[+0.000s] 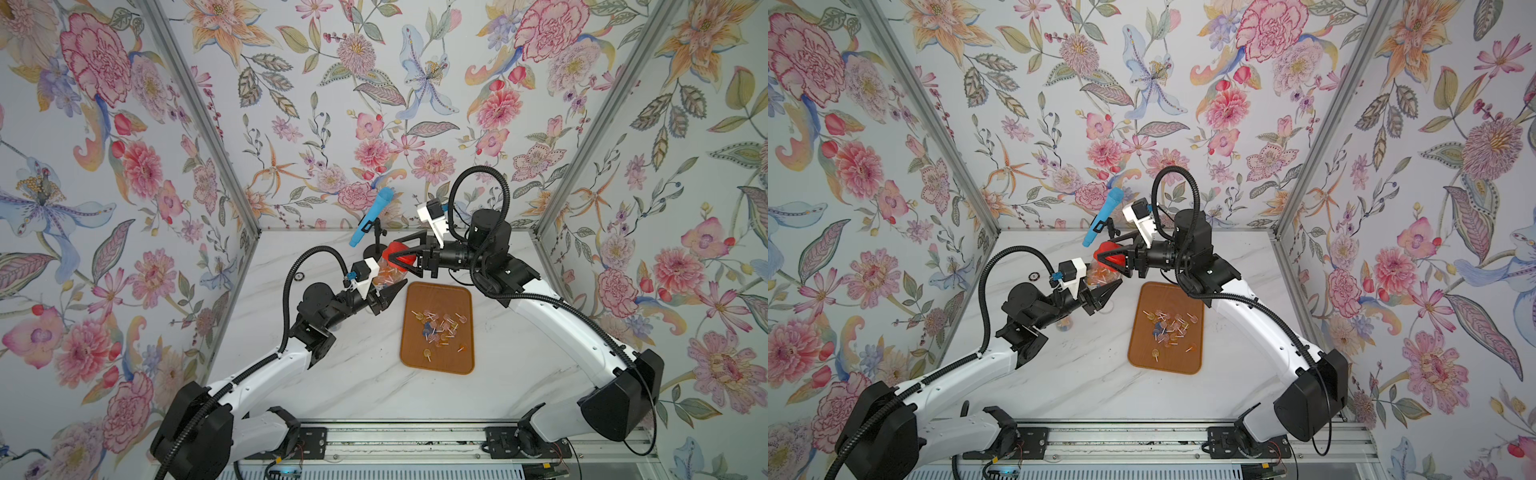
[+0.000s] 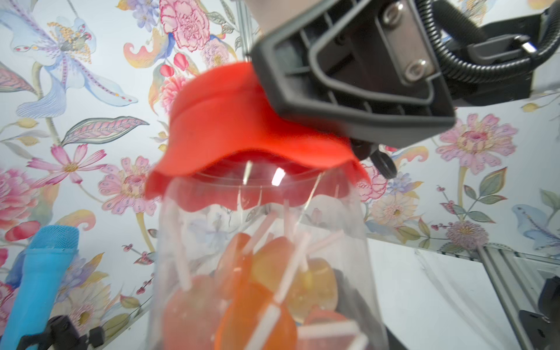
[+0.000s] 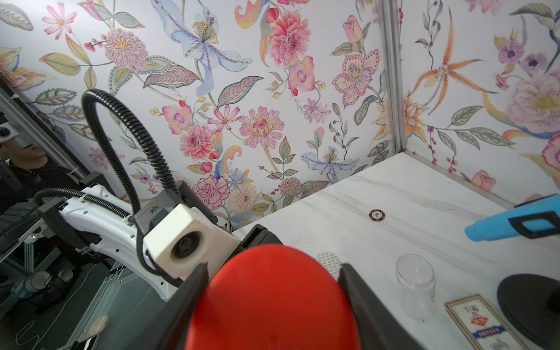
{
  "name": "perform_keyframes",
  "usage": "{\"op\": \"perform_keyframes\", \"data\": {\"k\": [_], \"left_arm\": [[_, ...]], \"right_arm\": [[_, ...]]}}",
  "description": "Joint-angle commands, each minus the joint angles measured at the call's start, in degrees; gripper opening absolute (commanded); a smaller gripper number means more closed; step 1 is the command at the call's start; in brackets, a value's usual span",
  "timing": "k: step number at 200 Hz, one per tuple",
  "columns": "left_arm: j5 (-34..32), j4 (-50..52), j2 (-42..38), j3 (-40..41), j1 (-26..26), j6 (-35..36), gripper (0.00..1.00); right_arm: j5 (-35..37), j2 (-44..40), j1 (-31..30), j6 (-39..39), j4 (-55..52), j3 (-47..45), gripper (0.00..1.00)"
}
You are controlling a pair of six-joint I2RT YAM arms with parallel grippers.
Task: Pour the candies out of the jar
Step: Unscrew the lid from the jar.
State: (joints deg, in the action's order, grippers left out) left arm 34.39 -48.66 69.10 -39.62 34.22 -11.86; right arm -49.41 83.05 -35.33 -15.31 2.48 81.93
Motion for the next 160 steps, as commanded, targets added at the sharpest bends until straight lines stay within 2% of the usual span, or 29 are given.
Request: {"op": "perform_keyframes", "data": {"k": [1, 19, 31, 46, 63, 77, 117, 157, 160], "left_arm": [[9.33, -4.11, 0.24, -1.32, 0.15, -4.06, 0.0], [7.82, -2.48, 0.33, -1.65, 0.15, -3.12, 0.0], [6.33, -1.25, 0.12, -1.65, 0.23, -2.11, 0.0], [3.23, 0.26, -0.18, -1.3, 0.19, -0.89, 0.0], [-0.87, 1.76, -0.7, -0.65, 0.25, 0.62, 0.0], [-4.28, 2.57, -1.22, 0.13, 0.23, 1.77, 0.0], [-14.01, 5.98, -2.22, 1.25, 0.93, 6.03, 0.0], [-20.9, 8.73, -1.86, 1.26, 2.63, 10.23, 0.0], [-21.25, 8.8, -1.86, 1.29, 2.72, 10.46, 0.0]], "right_arm": [[-11.38, -2.58, -2.28, 4.3, -0.65, -1.68, 0.33], [-8.68, -2.54, -2.23, 2.92, -1.22, -1.21, 0.38], [-4.76, -2.55, -0.93, 1.3, -1.66, -0.85, 0.61], [1.83, -3.1, -0.2, -0.42, -2.19, -0.9, 0.85], [8.15, -4.21, 0.72, -1.91, -2.77, -1.15, 0.97], [11.62, -5.11, 1.47, -3.24, -2.94, -1.45, 1.0], [22.32, -4.49, 0.08, -6.13, -7.37, -0.3, 0.99], [24.57, -0.45, -1.49, -10.71, -7.74, 1.42, 0.95], [24.88, -0.04, -3.01, -11.02, -7.8, 1.61, 0.94]]}}
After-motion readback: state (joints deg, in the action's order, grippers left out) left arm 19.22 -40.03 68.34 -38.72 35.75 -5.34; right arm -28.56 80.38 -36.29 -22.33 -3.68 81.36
